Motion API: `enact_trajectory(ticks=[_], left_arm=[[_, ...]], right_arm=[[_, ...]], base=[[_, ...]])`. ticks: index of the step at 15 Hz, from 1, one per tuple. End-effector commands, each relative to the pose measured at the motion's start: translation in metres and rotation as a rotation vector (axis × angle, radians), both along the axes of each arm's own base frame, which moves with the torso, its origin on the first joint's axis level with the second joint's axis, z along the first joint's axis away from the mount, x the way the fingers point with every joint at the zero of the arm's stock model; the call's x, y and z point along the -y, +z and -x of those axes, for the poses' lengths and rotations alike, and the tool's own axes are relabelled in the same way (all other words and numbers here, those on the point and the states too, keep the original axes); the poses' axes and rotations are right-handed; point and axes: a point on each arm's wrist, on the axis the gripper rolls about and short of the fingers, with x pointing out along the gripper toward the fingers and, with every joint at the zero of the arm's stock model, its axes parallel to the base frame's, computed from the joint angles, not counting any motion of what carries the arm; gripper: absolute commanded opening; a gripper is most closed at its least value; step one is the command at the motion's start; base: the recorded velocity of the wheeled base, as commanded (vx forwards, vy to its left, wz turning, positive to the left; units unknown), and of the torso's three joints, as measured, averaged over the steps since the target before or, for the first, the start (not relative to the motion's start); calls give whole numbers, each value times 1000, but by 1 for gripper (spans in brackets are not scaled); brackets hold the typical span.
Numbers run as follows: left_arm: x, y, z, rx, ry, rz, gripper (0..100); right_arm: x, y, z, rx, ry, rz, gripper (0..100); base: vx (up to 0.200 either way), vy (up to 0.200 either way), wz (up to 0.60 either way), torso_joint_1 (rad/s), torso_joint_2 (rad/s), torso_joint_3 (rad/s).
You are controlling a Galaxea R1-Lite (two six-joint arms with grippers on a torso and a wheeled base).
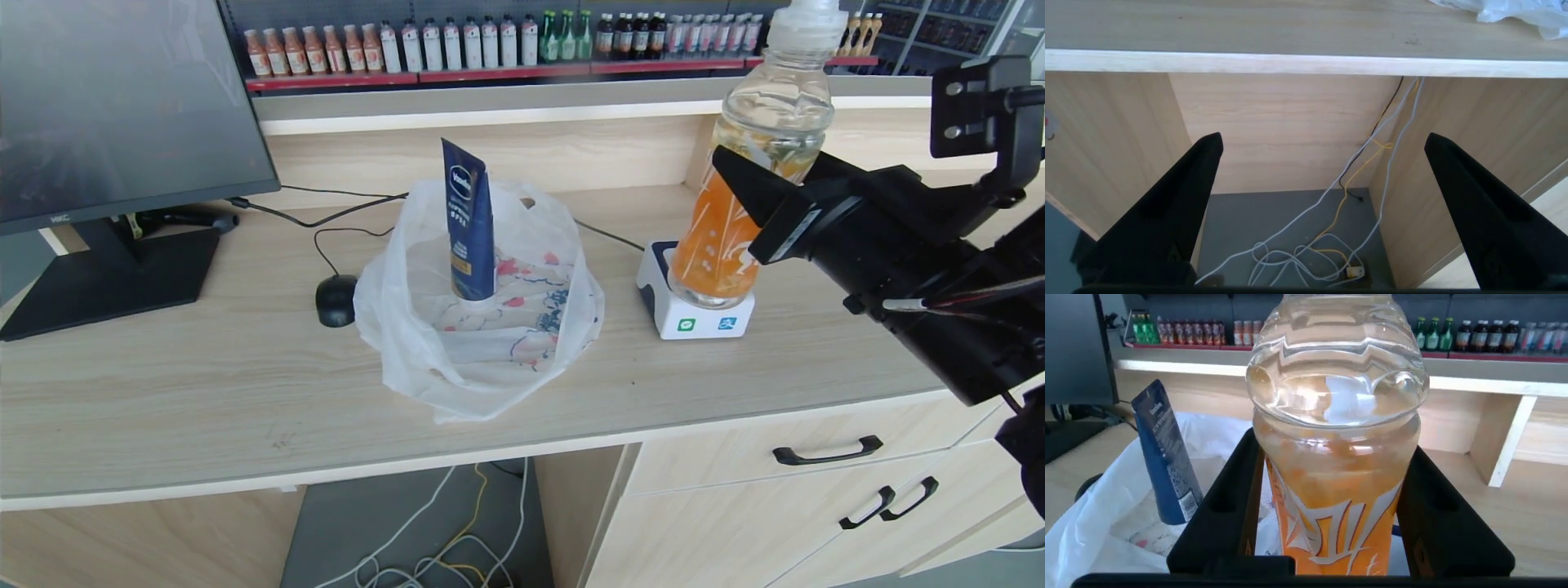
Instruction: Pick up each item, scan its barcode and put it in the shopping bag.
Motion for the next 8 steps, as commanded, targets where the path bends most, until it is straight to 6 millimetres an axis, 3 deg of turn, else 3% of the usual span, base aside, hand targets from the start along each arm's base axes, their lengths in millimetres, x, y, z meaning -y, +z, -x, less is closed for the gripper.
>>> enact_trajectory(ticks=[1,8], left_arm=[[0,0,0,-1,2,1,100],[0,0,0,-1,2,2,100]], right_arm=[[1,-1,-1,-2,-4,1,0],[2,-10,1,-21,-3,6,0]], base=[[0,200,0,2,2,2],[0,200,0,2,2,3]])
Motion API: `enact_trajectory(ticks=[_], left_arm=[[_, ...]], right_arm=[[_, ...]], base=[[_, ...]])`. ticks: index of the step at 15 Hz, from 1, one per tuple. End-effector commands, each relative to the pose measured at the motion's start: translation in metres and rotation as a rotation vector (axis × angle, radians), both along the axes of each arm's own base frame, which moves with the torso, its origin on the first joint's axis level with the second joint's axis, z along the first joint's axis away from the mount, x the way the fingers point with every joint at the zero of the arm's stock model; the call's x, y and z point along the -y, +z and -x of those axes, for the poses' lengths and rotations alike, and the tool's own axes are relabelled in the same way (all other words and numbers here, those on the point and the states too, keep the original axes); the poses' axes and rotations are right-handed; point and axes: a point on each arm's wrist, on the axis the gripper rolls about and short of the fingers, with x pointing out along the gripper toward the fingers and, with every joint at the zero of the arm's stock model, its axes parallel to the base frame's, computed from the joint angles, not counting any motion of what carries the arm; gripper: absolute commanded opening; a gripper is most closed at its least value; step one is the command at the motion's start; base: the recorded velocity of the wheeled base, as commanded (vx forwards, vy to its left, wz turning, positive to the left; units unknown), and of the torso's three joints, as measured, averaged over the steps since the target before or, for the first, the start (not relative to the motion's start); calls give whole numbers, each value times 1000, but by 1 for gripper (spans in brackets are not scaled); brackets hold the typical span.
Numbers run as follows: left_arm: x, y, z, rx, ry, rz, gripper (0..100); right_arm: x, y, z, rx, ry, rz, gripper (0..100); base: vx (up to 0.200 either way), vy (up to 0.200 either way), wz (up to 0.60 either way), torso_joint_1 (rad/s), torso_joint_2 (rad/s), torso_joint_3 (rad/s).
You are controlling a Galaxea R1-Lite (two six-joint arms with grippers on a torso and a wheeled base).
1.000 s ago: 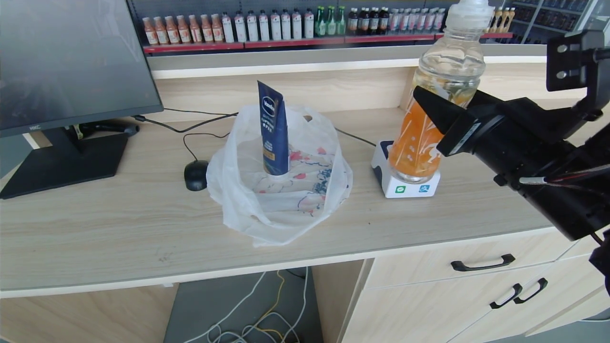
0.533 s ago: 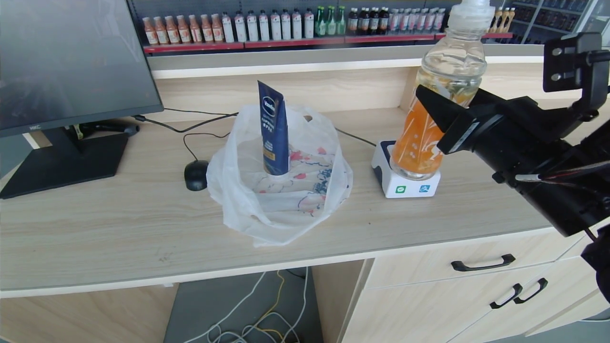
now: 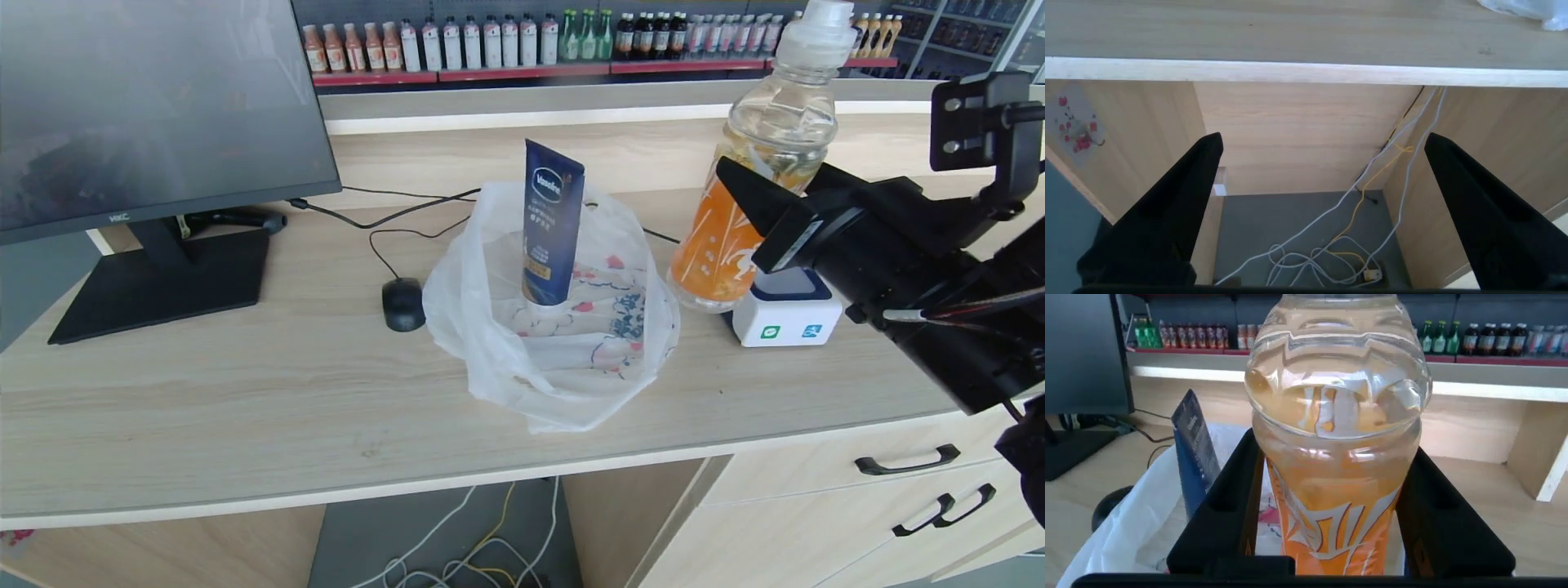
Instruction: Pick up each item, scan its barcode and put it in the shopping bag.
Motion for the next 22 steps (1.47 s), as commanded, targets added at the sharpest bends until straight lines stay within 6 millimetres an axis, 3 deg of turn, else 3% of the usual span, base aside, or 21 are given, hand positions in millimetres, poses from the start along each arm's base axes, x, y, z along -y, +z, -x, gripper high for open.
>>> enact_trajectory(ticks=[1,13,22], left_arm=[[0,0,0,0,0,1,100],[0,0,0,2,-1,-2,100],[0,0,0,2,-1,-2,100]], right_arm=[[0,-4,0,-12,2,7,0],[4,-31,6,-91,5,43,0],[-2,-44,-15,-133,-15,64,0]], base=[[0,200,0,2,7,2],[0,17,0,1,0,0],[0,0,0,0,0,0]])
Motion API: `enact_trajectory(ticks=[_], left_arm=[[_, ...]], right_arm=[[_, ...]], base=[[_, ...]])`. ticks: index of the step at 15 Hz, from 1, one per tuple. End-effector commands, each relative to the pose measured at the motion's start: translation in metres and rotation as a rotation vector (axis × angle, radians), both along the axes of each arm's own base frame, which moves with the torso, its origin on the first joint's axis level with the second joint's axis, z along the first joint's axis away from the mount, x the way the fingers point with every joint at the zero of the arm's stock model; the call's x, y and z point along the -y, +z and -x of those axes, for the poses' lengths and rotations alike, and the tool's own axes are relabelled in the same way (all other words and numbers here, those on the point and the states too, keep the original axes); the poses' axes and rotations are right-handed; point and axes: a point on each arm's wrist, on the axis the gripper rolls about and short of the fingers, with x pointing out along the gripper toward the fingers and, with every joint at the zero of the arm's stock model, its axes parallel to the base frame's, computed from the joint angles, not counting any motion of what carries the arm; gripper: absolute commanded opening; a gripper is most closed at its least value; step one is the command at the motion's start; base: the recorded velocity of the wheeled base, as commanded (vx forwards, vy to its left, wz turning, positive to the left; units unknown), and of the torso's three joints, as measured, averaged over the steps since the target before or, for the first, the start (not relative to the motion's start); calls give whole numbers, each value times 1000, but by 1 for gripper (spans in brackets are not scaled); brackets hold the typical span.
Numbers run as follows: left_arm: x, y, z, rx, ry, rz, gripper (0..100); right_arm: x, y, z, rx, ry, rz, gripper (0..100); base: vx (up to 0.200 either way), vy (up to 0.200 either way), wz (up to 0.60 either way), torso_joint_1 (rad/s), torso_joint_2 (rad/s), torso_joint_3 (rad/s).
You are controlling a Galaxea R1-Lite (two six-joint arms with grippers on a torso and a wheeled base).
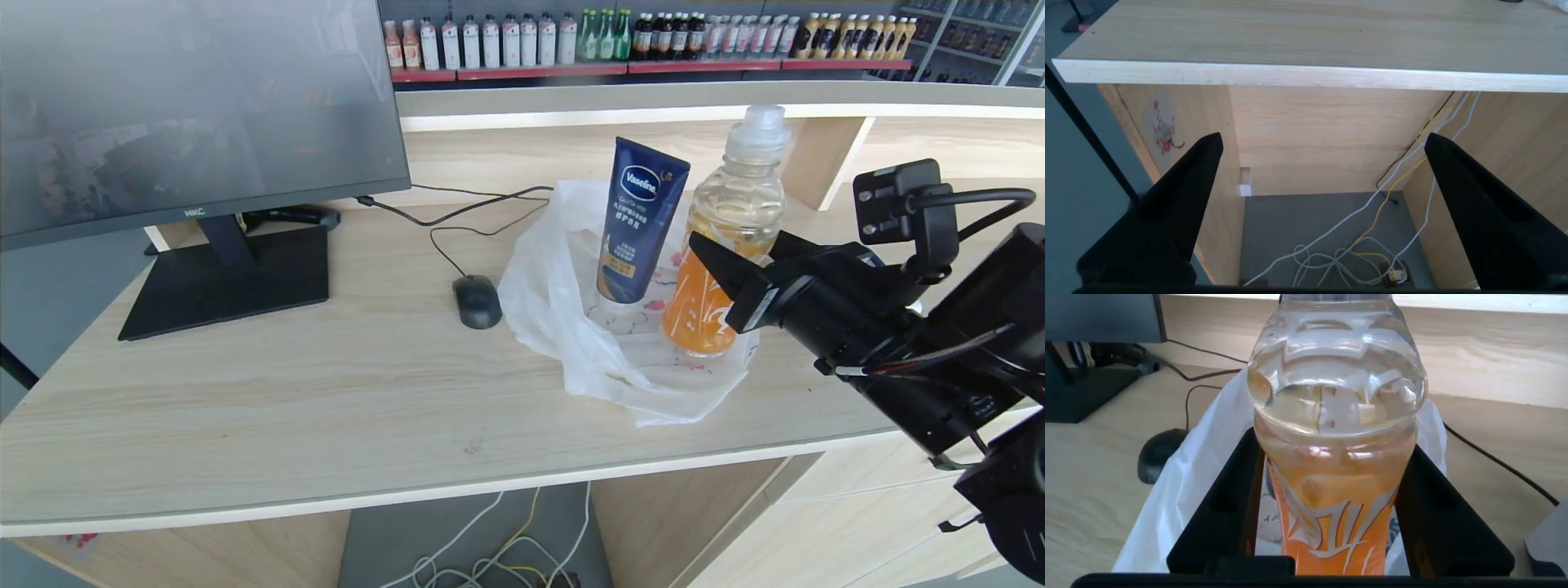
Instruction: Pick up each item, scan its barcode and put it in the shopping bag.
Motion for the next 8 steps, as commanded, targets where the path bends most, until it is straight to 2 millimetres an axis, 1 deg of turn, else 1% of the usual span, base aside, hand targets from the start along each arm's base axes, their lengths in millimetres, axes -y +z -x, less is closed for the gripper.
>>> enact_trajectory(ticks=[1,4,8], left_arm=[[0,0,0,0,0,0,100],[0,0,0,0,0,0,100],[0,0,0,0,2,0,100]], right_arm=[[-4,-3,-7,-8,-1,5,0],[-8,-6,-13,-16,1,9,0],[-8,-9,-14,-24,1,12,0]], base=[[0,0,0,0,0,0],[0,0,0,0,0,0],[0,0,0,0,0,0]])
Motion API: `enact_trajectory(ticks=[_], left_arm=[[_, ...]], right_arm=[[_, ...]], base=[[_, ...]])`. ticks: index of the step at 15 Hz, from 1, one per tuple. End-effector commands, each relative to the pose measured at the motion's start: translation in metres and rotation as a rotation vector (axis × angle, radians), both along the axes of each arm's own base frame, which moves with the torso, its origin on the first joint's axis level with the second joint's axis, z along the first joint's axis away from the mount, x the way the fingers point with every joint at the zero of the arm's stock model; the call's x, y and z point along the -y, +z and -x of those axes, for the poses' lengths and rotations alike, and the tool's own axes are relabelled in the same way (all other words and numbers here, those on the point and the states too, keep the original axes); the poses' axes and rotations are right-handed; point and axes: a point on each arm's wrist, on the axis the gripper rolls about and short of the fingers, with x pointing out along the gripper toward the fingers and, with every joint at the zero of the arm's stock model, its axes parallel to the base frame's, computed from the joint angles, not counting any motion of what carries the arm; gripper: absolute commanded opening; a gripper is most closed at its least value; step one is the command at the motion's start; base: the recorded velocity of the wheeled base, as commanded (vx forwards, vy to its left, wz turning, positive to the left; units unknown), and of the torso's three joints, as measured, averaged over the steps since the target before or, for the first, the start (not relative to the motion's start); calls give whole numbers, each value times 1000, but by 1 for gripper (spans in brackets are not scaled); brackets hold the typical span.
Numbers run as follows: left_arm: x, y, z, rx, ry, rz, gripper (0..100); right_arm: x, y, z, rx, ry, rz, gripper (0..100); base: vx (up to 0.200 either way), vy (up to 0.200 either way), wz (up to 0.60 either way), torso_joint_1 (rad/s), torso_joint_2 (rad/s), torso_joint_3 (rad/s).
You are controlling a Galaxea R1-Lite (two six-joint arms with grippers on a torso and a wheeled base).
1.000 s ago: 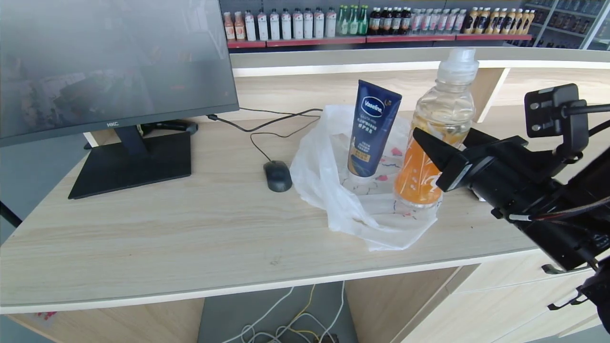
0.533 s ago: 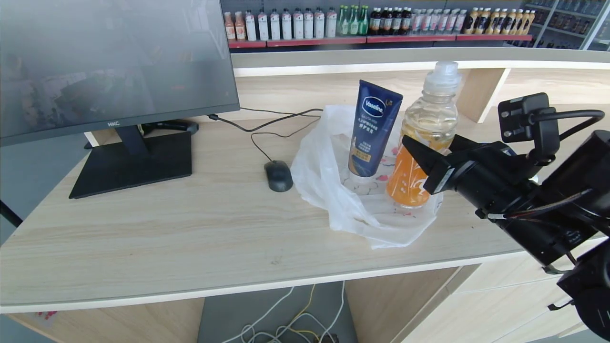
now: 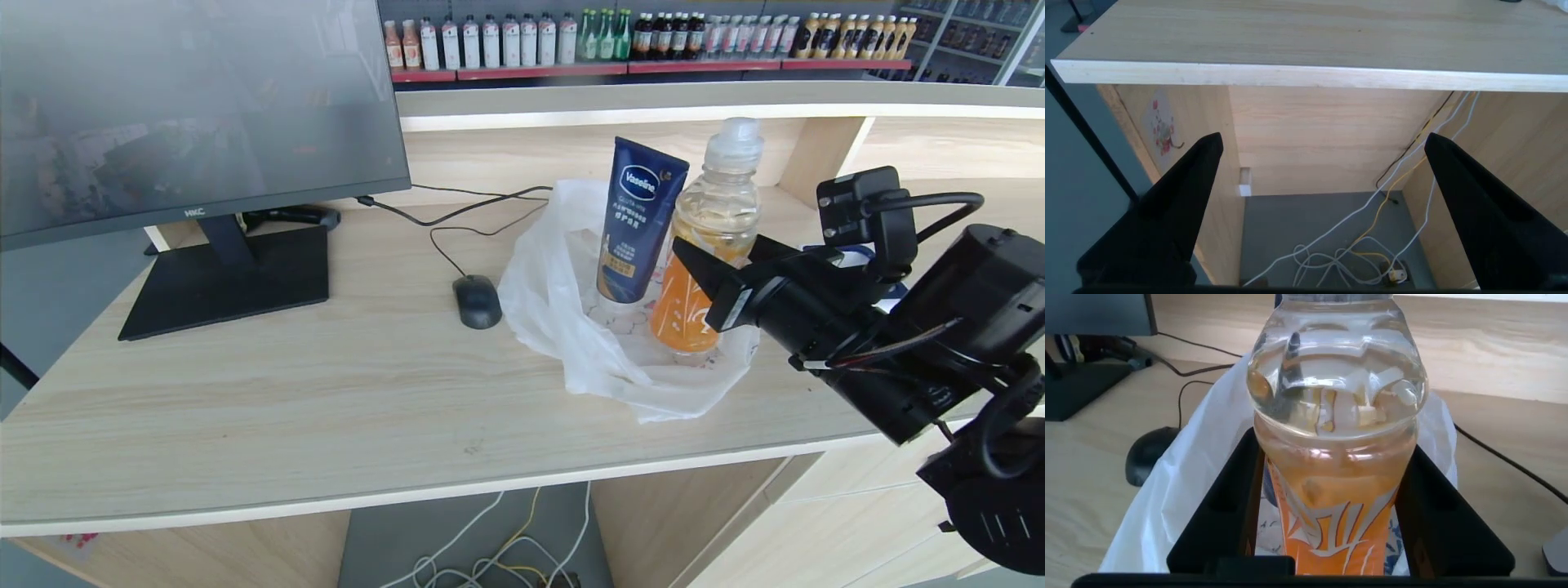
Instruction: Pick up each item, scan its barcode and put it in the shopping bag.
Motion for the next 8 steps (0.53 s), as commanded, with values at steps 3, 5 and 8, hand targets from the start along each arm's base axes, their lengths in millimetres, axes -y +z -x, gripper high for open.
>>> enact_trajectory(ticks=[3,5,8], left_arm=[[0,0,0,0,0,0,100],[0,0,0,0,0,0,100],[0,0,0,0,0,0,100]], right_arm=[[0,-4,-1,-14,0,8,0],[0,-6,0,-19,-1,12,0],[0,-10,2,-34,2,20,0]], base=[[0,0,0,0,0,0],[0,0,0,0,0,0],[0,0,0,0,0,0]])
